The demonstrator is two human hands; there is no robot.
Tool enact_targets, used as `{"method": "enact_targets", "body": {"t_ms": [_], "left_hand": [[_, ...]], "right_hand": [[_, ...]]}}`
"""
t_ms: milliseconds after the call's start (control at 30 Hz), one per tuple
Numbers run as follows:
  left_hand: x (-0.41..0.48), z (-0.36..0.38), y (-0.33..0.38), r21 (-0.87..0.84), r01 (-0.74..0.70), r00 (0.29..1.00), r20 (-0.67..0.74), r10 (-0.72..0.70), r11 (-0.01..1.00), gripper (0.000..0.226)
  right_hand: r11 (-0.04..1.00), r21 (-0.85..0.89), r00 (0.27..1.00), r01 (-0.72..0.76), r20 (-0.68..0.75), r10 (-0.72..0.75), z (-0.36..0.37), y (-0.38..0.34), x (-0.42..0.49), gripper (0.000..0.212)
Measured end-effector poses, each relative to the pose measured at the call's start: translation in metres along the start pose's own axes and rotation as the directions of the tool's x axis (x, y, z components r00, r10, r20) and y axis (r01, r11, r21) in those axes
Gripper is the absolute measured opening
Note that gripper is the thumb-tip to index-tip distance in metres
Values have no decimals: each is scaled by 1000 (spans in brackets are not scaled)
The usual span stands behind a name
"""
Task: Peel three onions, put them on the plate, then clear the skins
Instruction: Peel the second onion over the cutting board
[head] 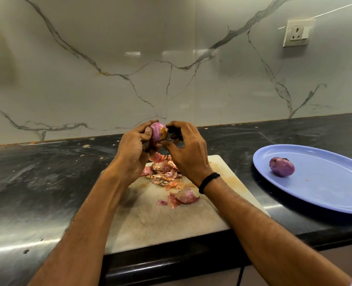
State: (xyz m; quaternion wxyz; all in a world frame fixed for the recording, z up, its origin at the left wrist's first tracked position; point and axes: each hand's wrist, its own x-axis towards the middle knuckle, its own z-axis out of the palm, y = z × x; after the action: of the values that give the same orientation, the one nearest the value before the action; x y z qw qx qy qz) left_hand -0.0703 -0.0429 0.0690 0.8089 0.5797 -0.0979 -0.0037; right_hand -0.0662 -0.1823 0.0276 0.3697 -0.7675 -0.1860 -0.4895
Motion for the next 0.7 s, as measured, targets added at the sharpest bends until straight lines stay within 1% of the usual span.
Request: {"method": "enact_targets", "body": {"t_ms": [167, 400, 567, 700], "left_hand": [[1, -1, -1, 3, 0, 1000, 3, 0, 1000, 37], [0, 0, -1, 32, -7, 1000, 14, 6, 999, 32], [-2, 3, -3, 33, -6, 1000, 21, 6, 999, 31], [-2, 3, -3, 15, 9, 1000, 9, -9, 1000, 31]], "right_hand": [[1000, -7, 1000, 20, 13, -20, 1, -1, 0, 38], [1000, -18, 1000, 25, 7, -25, 0, 0, 0, 32], [996, -73, 999, 46, 18, -44, 0, 4, 0, 29], [993, -98, 998, 62, 27, -60, 1, 7, -1, 20]]}}
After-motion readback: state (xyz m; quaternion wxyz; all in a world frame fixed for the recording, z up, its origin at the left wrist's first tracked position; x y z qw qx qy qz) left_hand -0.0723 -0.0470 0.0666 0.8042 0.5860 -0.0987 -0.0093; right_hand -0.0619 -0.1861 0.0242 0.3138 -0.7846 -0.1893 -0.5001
